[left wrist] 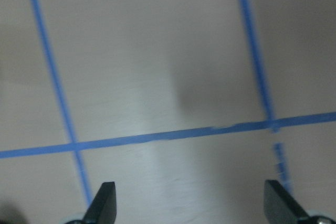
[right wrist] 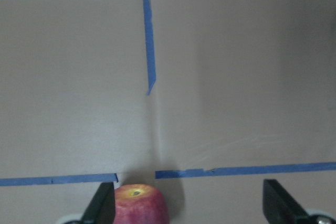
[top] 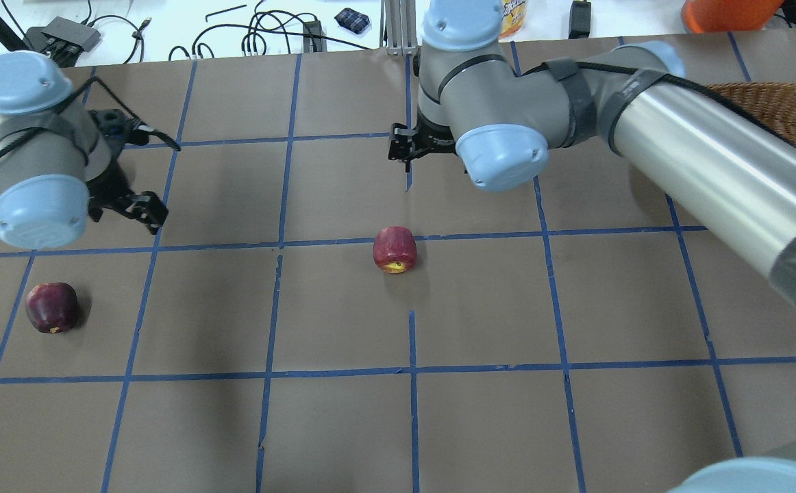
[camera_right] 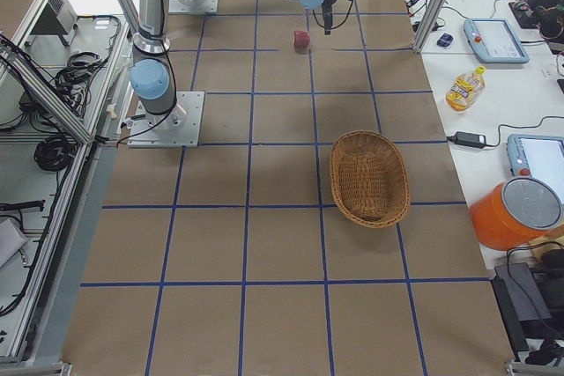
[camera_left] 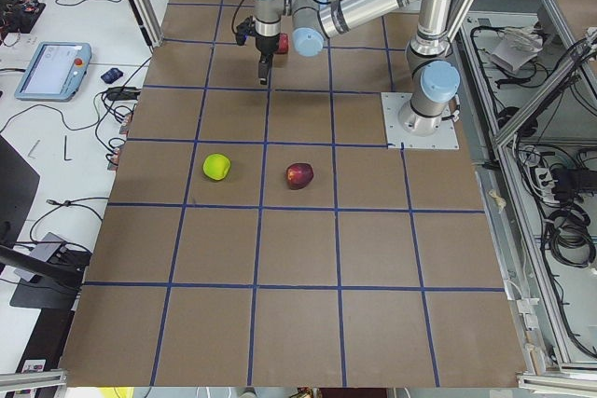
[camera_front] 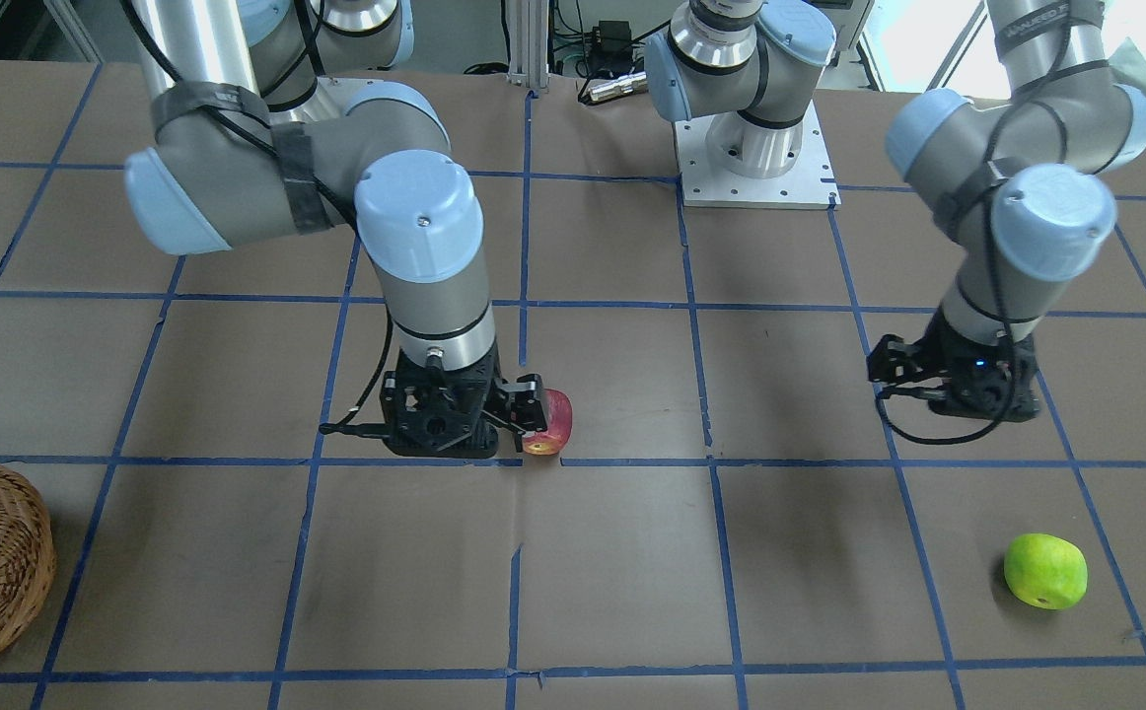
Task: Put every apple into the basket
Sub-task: 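Grasp the red apple with the right gripper while the left grasps the dark apple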
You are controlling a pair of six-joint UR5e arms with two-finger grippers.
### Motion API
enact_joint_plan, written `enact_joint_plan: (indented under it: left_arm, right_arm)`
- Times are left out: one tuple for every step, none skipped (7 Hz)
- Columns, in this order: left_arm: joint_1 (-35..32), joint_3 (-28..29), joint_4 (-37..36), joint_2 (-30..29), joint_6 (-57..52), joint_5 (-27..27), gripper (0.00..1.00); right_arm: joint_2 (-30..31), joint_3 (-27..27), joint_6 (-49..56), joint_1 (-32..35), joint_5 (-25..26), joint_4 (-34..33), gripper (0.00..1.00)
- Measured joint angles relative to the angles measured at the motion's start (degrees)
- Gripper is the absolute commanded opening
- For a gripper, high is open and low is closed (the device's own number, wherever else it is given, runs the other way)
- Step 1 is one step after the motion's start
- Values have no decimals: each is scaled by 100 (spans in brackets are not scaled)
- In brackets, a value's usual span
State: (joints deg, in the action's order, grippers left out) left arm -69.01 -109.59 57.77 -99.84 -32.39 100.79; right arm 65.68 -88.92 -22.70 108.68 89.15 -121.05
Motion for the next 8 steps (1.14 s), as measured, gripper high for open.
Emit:
enact_joint_plan:
  left_arm:
    - [695, -73, -19, -3, -568, -71, 100]
    - [1195, -138, -127, -67, -860, -121, 100]
    - [1517, -187, -389, -229, -984, -197, 100]
    - [1659, -249, -621, -377, -1017, -283, 100]
    - [1758, -354, -752, -478, -1009, -349, 100]
    - [1874, -449, -832, -553, -994, -455, 100]
    - [1966, -500, -868, -611, -987, -572, 98]
    - [2014, -538, -913, -665, -981, -626, 95]
  right_arm:
    - [-253, -23, -247, 218, -21, -171, 100]
    - [-427, -59, -319, 332, -32, -237, 100]
    - [-521, -138, -315, 388, -29, -257, 100]
    - [-582, -263, -290, 431, -24, -294, 100]
    - [-662, -371, -272, 480, -26, -391, 100]
    - [-762, -426, -261, 538, -29, -497, 100]
    - [-835, -450, -249, 614, -16, -554, 100]
    - [-869, -464, -232, 676, 12, -574, 100]
